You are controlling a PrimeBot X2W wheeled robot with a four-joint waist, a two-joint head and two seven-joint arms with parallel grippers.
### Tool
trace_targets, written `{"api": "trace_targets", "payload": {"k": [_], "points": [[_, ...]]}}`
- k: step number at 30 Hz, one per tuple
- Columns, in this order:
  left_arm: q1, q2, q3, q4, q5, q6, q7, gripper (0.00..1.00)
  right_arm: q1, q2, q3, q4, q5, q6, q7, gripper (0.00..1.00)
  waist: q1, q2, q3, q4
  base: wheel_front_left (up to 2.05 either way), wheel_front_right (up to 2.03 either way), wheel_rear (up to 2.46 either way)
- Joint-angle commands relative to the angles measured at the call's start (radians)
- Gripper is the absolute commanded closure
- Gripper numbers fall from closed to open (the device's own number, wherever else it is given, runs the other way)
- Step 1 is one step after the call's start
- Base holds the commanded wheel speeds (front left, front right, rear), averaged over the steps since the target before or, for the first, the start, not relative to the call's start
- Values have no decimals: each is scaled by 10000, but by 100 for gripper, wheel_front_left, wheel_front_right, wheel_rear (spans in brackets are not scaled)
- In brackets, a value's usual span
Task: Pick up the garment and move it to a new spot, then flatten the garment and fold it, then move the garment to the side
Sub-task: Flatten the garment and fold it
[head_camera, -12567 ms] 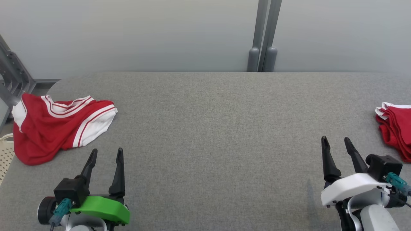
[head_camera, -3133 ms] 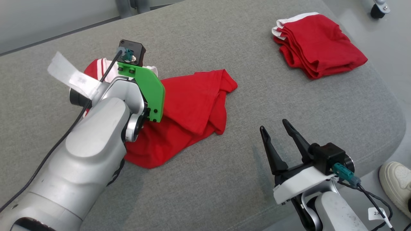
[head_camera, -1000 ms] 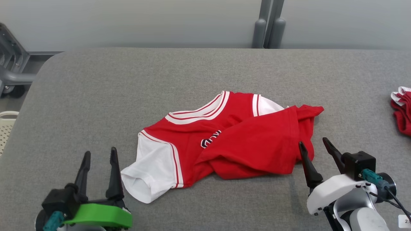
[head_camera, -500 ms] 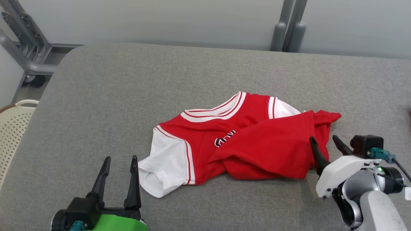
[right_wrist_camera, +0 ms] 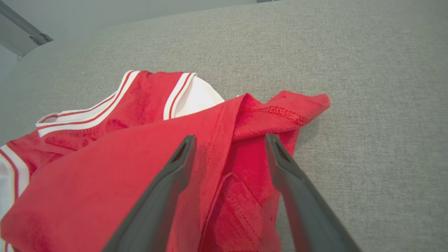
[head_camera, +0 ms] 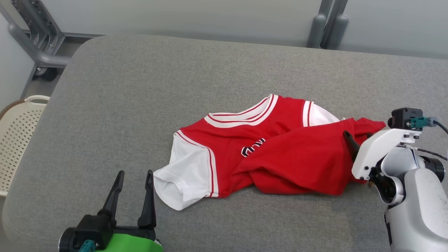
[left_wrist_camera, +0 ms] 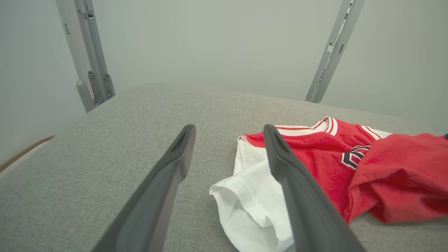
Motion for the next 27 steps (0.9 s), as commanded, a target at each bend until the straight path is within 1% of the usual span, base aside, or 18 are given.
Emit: {"api": "trace_targets", "payload": {"k": [1, 6, 12, 13, 14, 16, 17, 18, 20, 21, 22, 23, 24, 25, 26, 27], "points": [[-111, -23, 40, 37, 85, -52, -27, 0, -161, -17, 48, 7, -33, -1, 276, 0, 0, -1, 10, 14, 0, 0, 0], [-130, -118, 94, 161, 204, -207, -27, 0, -340, -22, 265, -293, -136, -1, 1549, 0, 0, -1, -1, 42, 0, 0, 0], [-163, -200, 98, 247, 322, -341, -27, 0, -304, -23, 341, -673, -198, -1, 2555, 0, 0, -1, 39, 94, 0, 0, 0], [-165, -210, 95, 267, 326, -363, -27, 0, -289, -22, 317, -696, -168, -1, 2674, 12, 0, -1, 50, 107, 0, 0, 0], [-168, -223, 91, 275, 344, -372, -27, 0, -274, -23, 280, -731, -152, -1, 2773, 11, 0, -1, 61, 120, 0, 0, 0], [-170, -230, 96, 297, 350, -398, -27, 0, -261, -20, 260, -768, -180, -1, 2913, 0, 0, -1, 96, 144, 0, 0, 0], [-178, -233, 95, 307, 349, -420, -27, 0, -263, -22, 234, -770, -201, -1, 2960, 0, 0, -1, 117, 162, 0, 0, 0], [-184, -243, 88, 325, 352, -436, -27, 0, -266, -22, 212, -772, -231, -1, 2991, 3, 0, -1, 135, 180, 0, 0, 0], [-209, -250, 86, 343, 372, -455, -27, 0, -269, -20, 208, -751, -229, -1, 3072, 16, 0, -1, 171, 212, 0, 0, 0], [-219, -259, 89, 353, 378, -461, -27, 0, -275, -22, 211, -748, -216, -1, 3105, 26, 0, -1, 190, 226, 0, 0, 0], [-228, -267, 91, 359, 386, -474, -27, 0, -279, -22, 239, -730, -172, -1, 3143, 47, 0, -1, 206, 237, 0, 0, 0], [-232, -273, 96, 370, 388, -477, -27, 0, -284, -22, 264, -732, -157, -1, 3152, 56, 0, -1, 220, 246, 0, 0, 0], [-229, -276, 101, 381, 385, -483, -27, 0, -298, -22, 267, -757, -148, -1, 3123, 69, 0, -1, 233, 255, 0, 0, 0], [-234, -279, 104, 395, 392, -492, -27, 0, -311, -23, 285, -767, -153, -1, 3105, 89, 0, -1, 243, 262, 0, 0, 0], [-243, -286, 107, 402, 399, -501, -27, 0, -329, -22, 333, -805, -187, -1, 3065, 100, 0, -1, 249, 269, 0, 0, 0], [-249, -293, 114, 413, 403, -508, -27, 0, -372, -22, 335, -841, -181, -1, 3005, 100, 0, -1, 253, 273, 0, 0, 0]]}}
